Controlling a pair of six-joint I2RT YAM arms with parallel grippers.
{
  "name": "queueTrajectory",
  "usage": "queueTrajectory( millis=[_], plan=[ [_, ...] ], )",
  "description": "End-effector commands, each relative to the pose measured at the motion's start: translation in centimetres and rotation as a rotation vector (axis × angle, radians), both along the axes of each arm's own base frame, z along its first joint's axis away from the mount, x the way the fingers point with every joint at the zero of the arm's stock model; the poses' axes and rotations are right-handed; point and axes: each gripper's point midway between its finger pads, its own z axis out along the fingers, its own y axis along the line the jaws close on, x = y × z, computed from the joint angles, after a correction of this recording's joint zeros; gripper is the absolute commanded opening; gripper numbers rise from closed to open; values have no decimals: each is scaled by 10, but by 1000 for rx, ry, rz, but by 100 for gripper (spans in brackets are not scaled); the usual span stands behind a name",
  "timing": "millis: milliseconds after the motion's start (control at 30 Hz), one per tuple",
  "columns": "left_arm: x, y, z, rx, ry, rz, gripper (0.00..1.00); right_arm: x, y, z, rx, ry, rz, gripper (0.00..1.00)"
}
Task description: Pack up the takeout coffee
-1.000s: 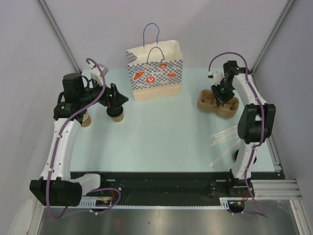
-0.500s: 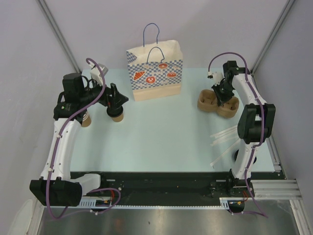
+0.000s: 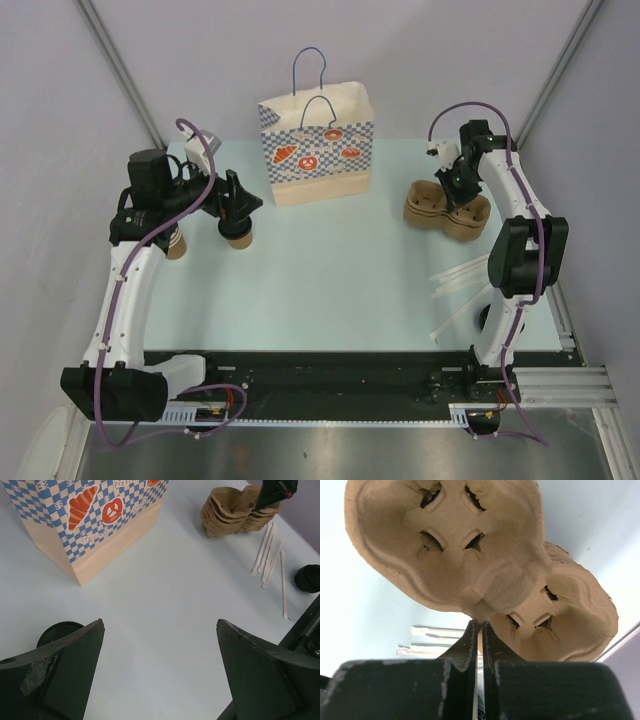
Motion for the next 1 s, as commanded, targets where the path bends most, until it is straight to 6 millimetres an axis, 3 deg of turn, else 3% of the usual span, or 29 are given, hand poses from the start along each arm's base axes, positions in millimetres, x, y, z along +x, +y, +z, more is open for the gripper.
queueTrajectory(
  millis=[0,400,533,633,733,767,833,867,933,967],
  plan=[
    [0,-2,23,-18,-74,-17,99,8,0,47,7,-129,8,0],
    [0,-2,22,-22,-68,-16,99,7,-2,67,2,-194,9,0],
    [-1,-13,13,-106,-19,-52,99,4,-1,66,21,-189,10,0],
    [-2,-36,4,-176,41,-124,97,2,0,62,37,-176,6,0],
    [-7,-76,1,-92,-9,-210,96,1,2,58,48,-162,8,0],
    [-13,-100,-4,-46,-34,-256,96,0,2,56,50,-155,8,0],
    [-14,-122,-6,52,-197,-333,98,0,4,54,58,-146,11,0],
    [-28,-145,-7,81,-266,-408,98,0,4,52,59,-140,13,0],
    [-24,-162,-14,214,-459,-452,98,0,6,54,68,-137,15,0],
    [-36,-186,-24,258,-507,-523,98,-1,5,53,69,-128,16,0]
  ],
)
